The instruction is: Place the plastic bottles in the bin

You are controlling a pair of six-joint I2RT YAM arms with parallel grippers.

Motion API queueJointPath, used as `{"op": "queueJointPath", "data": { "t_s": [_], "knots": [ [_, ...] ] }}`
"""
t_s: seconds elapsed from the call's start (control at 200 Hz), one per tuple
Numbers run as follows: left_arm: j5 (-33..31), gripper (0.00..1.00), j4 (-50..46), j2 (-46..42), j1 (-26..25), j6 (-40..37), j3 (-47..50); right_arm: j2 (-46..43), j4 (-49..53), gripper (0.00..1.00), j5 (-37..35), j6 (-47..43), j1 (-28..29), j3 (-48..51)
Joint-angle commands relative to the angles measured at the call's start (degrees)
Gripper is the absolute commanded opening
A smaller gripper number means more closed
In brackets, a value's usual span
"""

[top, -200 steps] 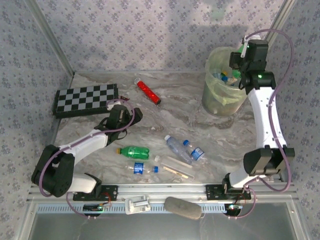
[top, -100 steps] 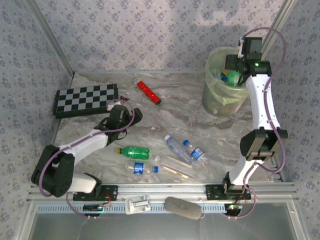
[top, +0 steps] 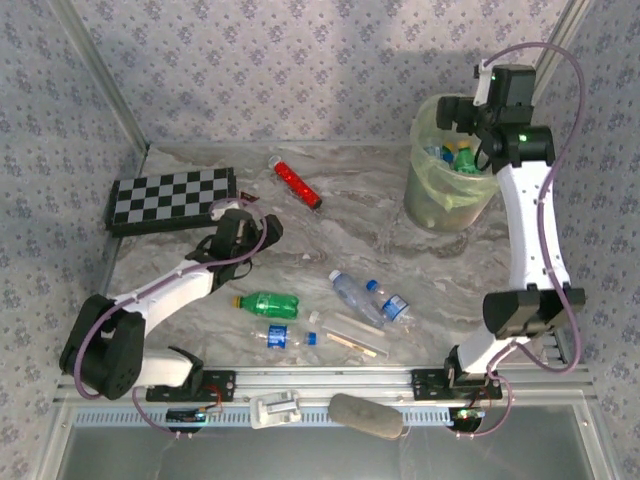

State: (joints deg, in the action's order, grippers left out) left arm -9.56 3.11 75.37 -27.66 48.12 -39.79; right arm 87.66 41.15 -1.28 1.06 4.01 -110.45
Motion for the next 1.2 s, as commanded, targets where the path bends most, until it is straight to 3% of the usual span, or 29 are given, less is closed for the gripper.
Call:
{"op": "queueJointPath", "data": {
  "t_s": [0.0, 0.12, 0.26, 0.485, 0.84, 1.194],
  "knots": [
    [-0.7, 1.0, 0.2, -1.4, 1.1, 0.9, 0.2, -5.5, -3.7, 0.99, 9.2, 3.1, 2.5, 7.0],
    [0.0, 1.0, 0.7, -1.6, 2.6, 1.7, 0.7, -9.9, -5.9, 0.99, 17.0, 4.2, 6.3, 16.0],
    [0.5, 1.0, 1.1, -2.3, 4.6, 2.2, 1.2, -12.9, -6.2, 0.99, 20.7, 5.2, 12.4, 25.7],
    [0.8, 1.0, 1.4, -3.3, 6.1, 2.2, 1.5, -9.0, 2.5, 0.99, 23.0, 4.1, 23.9, 30.8],
    [1.6, 1.0, 1.7, -3.1, 6.5, 2.4, 2.0, -1.0, 15.1, 0.91, 14.2, 4.9, 37.0, 31.3],
    [2.4, 1.0, 2.4, -3.0, 6.5, 3.2, 2.8, 5.1, 16.0, 0.8, 2.9, 8.3, 42.9, 34.6]
  ]
}}
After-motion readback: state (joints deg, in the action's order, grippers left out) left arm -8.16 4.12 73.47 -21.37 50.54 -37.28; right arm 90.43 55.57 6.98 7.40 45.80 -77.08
